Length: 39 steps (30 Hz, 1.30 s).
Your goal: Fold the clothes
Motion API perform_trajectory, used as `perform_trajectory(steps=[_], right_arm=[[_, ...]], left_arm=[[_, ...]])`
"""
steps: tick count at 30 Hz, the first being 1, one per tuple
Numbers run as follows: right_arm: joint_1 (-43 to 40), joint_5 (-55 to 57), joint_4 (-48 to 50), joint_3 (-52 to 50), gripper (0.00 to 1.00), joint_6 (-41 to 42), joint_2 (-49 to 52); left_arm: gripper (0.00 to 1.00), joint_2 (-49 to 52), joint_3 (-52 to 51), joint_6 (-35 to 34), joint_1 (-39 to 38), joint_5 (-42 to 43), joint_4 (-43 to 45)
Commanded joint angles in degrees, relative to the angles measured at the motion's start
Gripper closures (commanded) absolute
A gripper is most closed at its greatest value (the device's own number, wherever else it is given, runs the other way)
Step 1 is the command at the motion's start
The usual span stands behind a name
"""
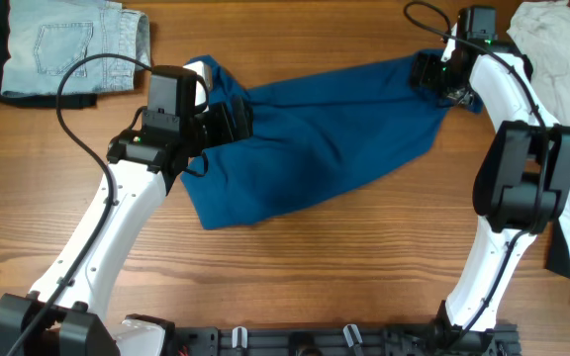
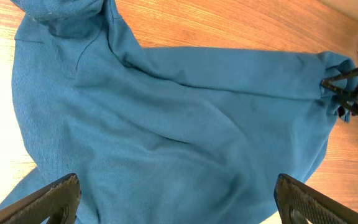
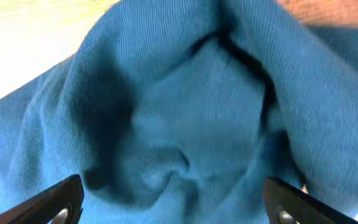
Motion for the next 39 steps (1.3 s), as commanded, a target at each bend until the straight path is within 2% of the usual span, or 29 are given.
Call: perform_trajectory(steps=[1, 3, 6, 8, 13, 15, 19, 21, 22, 23, 24, 25, 26, 27, 28, 29, 31, 34, 36, 39], right_arm=[[-0.09, 0.98, 1.79, -0.13, 0.16, -1.9, 1.46], [-0.09, 0.98, 2.95, -0.13, 0.2, -1.9, 1.97], [-0.09, 0.9, 4.09, -0.13, 0.21, -1.73, 2.82], [-0.07, 0.79, 4.52, -0.17, 0.27, -1.73, 2.91], [-0.09, 0.79, 5.95, -0.15, 0.55, -1.66, 2.91], [-0.09, 0.76, 6.12, -0.15, 0.71, -1.27, 2.91], [-0.09, 0.74, 6.16, -0.15, 0.83, -0.17, 2.91], [-0.09, 0.72, 6.16, -0.15, 0.94, 0.85, 2.89], [-0.09, 0.52, 6.12, -0.15, 0.96, 1.38, 2.8], [-0.09, -0.35, 6.12, -0.15, 0.96, 1.55, 2.78], [-0.09, -1.29, 6.1, -0.15, 0.96, 1.55, 2.69], [-0.09, -1.97, 6.1, -0.15, 0.96, 1.64, 2.67], [-0.09, -2.86, 6.03, -0.15, 0.96, 1.7, 2.58], [-0.09, -3.85, 5.97, -0.15, 0.96, 1.7, 2.58], [-0.07, -4.39, 5.86, -0.15, 0.96, 1.97, 2.58], [-0.07, -4.79, 5.57, -0.15, 0.96, 2.84, 2.58], [-0.09, -5.22, 5.09, -0.15, 0.96, 3.04, 2.58], [-0.07, -5.33, 4.37, -0.15, 0.96, 3.02, 2.58], [-0.09, -5.33, 3.87, -0.15, 0.96, 3.02, 2.58], [-0.07, -5.33, 3.58, -0.15, 0.96, 3.02, 2.58]], left_arm=[[0.0, 0.81, 0.37, 0.31, -0.07, -0.57, 0.11], [0.0, 0.81, 0.37, 0.31, -0.04, -0.57, 0.11], [0.0, 0.81, 0.37, 0.31, -0.04, -0.57, 0.11], [0.0, 0.81, 0.37, 0.31, -0.07, -0.57, 0.11], [0.0, 0.81, 0.37, 0.31, -0.04, -0.85, 0.2], [0.0, 0.81, 0.37, 0.31, -0.04, -2.19, 0.15], [0.0, 0.81, 0.37, 0.28, -0.04, -3.39, 0.66], [0.0, 0.94, 0.37, 0.28, -0.04, -3.37, 2.1], [0.0, 1.2, 0.37, 0.28, -0.04, -3.34, 4.17], [0.08, 1.77, 0.37, 0.28, -0.04, -3.34, 6.51], [0.26, 2.43, 0.37, 0.28, -0.04, -3.37, 8.37], [0.32, 3.21, 0.37, 0.24, 0.0, -3.37, 10.16], [0.32, 4.15, 0.37, -0.13, 0.11, -3.34, 11.91], [0.25, 5.55, 0.37, -0.81, 0.28, -3.63, 13.66], [0.23, 6.82, 0.37, -2.01, 0.55, -4.37, 14.91], [0.24, 8.07, 0.37, -3.26, 1.03, -5.25, 15.89], [0.33, 10.32, 0.37, -5.77, 2.38, -6.88, 17.38], [0.31, 13.64, 0.37, -10.75, 5.75, -7.15, 20.96], [0.4, 16.09, 0.37, -15.28, 8.31, -6.86, 23.93], [0.31, 19.15, 0.37, -21.46, 10.54, -5.79, 26.43]])
